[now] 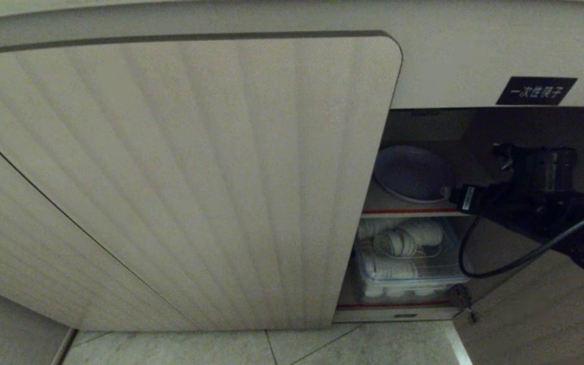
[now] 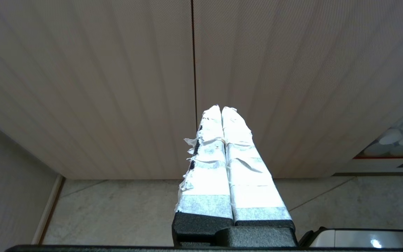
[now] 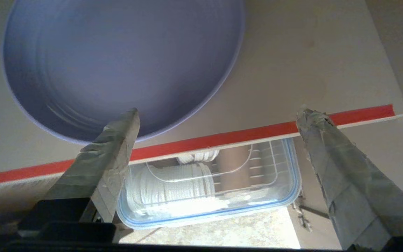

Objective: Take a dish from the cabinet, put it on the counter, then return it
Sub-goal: Take the plate from the cabinet

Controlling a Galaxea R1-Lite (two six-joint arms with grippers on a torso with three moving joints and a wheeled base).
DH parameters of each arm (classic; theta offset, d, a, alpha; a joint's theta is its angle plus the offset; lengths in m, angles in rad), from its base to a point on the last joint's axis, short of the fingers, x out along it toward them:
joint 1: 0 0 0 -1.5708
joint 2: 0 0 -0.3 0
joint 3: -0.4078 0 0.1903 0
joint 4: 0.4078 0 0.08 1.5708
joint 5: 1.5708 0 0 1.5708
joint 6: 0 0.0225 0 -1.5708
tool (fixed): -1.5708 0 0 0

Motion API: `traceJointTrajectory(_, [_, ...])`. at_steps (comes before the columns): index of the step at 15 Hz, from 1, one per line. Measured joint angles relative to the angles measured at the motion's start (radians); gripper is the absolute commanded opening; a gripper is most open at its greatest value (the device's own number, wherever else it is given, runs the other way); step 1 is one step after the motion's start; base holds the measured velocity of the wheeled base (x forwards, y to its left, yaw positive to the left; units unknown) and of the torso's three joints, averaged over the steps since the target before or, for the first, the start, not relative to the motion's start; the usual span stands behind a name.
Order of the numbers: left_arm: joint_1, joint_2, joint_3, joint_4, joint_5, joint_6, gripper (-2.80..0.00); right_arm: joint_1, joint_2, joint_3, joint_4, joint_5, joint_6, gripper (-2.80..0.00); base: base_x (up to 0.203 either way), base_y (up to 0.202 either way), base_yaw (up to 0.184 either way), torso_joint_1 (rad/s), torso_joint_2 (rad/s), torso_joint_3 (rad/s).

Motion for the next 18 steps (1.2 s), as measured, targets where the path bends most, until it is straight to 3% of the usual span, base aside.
traceJointTrajectory(13, [0.000,0.000,0.000,0.000,0.000,0.000,-2.80,0.000,0.079,-0.080,-0.016,-0.019,0.023,0.00,0.000,0.000,0.000,0.000,0.00,0.000])
traceJointTrajectory(18, [0.000,0.000,0.000,0.000,0.000,0.001,-2.80,0.000,0.103,-0.125,0.054,-0.018,0.057,0.00,0.000,0.000,0.000,0.000,0.00,0.000])
